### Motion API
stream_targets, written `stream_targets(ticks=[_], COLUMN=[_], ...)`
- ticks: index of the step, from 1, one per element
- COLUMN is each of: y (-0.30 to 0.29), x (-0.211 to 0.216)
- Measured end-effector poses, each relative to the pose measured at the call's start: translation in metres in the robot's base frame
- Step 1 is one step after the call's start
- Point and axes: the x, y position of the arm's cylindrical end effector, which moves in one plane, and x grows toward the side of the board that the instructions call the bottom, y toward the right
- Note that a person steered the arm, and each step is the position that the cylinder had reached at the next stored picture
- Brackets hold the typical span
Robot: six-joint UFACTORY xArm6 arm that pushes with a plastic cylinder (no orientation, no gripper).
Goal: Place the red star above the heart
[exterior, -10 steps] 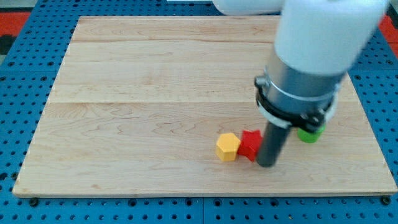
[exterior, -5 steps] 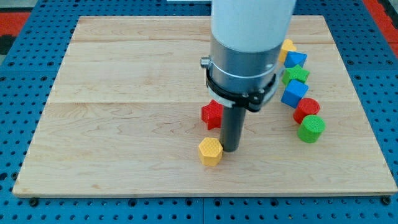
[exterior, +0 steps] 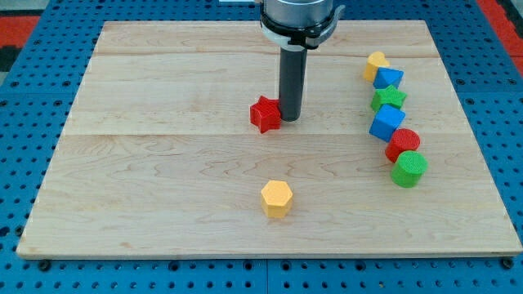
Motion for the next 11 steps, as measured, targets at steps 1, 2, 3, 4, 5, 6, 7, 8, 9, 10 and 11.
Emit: stream_targets(ticks=[1, 2, 3, 4, 5, 6, 7, 8, 9, 10, 11], y=[-0.015, -0.047, -0.042, 0.046, 0.053, 0.035, 0.033, 0.005, -0.02, 0.035, 0.054], x=[0.046, 0.047, -0.006, -0.039, -0.045, -0.076, -0.099, -0.081, -0.093, -0.113, -0.118])
